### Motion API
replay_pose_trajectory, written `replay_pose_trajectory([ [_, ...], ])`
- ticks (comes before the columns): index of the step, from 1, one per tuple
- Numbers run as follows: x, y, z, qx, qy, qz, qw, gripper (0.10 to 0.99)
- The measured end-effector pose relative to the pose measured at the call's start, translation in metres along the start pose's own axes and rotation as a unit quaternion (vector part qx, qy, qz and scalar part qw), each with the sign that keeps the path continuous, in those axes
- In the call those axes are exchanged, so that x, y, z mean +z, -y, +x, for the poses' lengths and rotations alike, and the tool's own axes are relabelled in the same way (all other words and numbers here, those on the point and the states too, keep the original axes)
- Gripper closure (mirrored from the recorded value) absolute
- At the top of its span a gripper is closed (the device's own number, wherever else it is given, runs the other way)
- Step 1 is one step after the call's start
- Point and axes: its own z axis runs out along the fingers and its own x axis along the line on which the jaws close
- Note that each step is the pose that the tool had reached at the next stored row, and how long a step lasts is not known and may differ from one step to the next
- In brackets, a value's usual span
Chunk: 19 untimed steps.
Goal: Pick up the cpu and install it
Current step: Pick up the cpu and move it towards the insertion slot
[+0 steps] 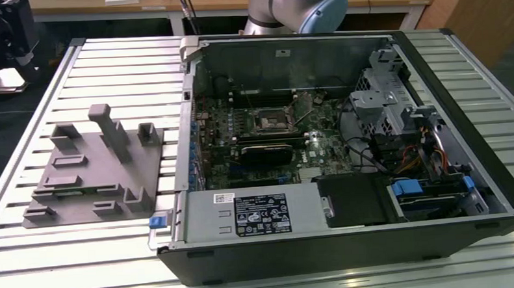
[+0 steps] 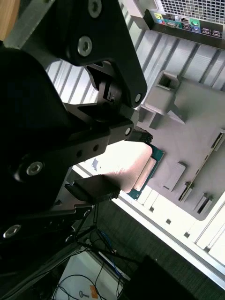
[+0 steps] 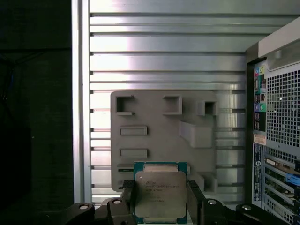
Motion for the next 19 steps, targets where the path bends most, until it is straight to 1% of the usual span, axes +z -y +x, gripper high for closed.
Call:
replay_pose_trajectory([
  [15, 0.0002, -0.0004, -0.0192, 0.0, -0.0004, 0.0, 1.0, 0.553],
  [19, 0.0003, -0.0006, -0.0253, 0.0, -0.0005, 0.0, 1.0, 0.553],
])
